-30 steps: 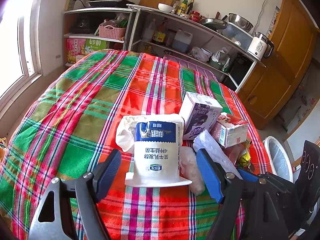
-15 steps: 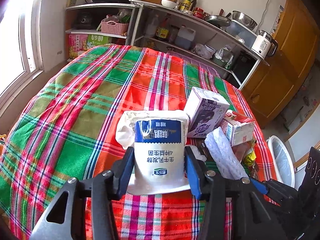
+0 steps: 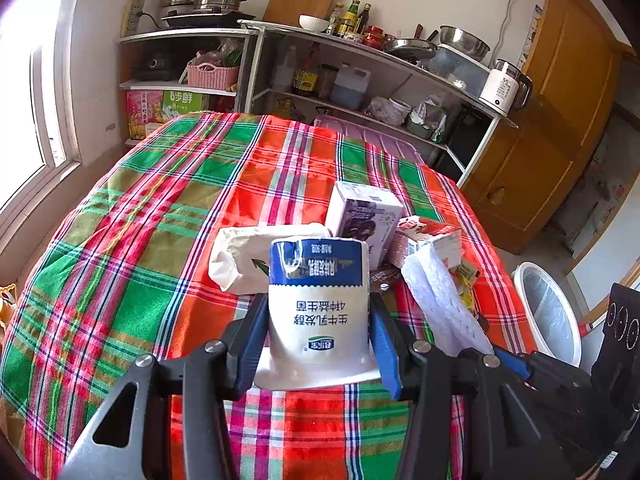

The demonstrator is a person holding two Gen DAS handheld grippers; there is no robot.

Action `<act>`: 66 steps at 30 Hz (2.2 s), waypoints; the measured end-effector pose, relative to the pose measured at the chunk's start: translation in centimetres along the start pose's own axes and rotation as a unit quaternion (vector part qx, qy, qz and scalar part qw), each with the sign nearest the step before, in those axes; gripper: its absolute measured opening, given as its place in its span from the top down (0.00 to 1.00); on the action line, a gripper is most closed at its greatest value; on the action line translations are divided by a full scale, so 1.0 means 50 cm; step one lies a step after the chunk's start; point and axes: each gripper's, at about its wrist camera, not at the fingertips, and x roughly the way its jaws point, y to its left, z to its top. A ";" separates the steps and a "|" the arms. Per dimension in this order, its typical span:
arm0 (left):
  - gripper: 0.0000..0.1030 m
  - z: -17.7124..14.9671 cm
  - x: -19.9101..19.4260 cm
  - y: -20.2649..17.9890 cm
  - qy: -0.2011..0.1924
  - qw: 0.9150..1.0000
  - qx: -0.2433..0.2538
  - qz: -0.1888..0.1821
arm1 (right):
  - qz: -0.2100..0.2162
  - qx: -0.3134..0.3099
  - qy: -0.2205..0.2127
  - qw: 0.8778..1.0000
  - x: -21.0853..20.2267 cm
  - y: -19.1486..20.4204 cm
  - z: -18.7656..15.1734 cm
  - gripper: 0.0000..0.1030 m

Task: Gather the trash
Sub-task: 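Grasp the white foam net with the right tool while the left tool grasps the yogurt cup, then carry both items over the bin and open both tools to drop them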

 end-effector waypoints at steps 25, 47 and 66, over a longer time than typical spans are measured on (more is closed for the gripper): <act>0.51 -0.019 -0.037 -0.237 -0.019 0.993 0.088 -0.080 | -0.050 0.099 -0.091 0.990 -0.209 -0.138 -0.052 0.81; 0.50 -0.050 0.050 -0.541 0.028 0.967 0.193 -0.163 | -0.178 0.188 -0.121 0.958 -0.357 -0.376 -0.114 0.80; 0.50 -0.090 0.147 -0.683 0.078 0.954 0.228 -0.180 | -0.248 0.219 -0.076 0.940 -0.348 -0.509 -0.139 0.80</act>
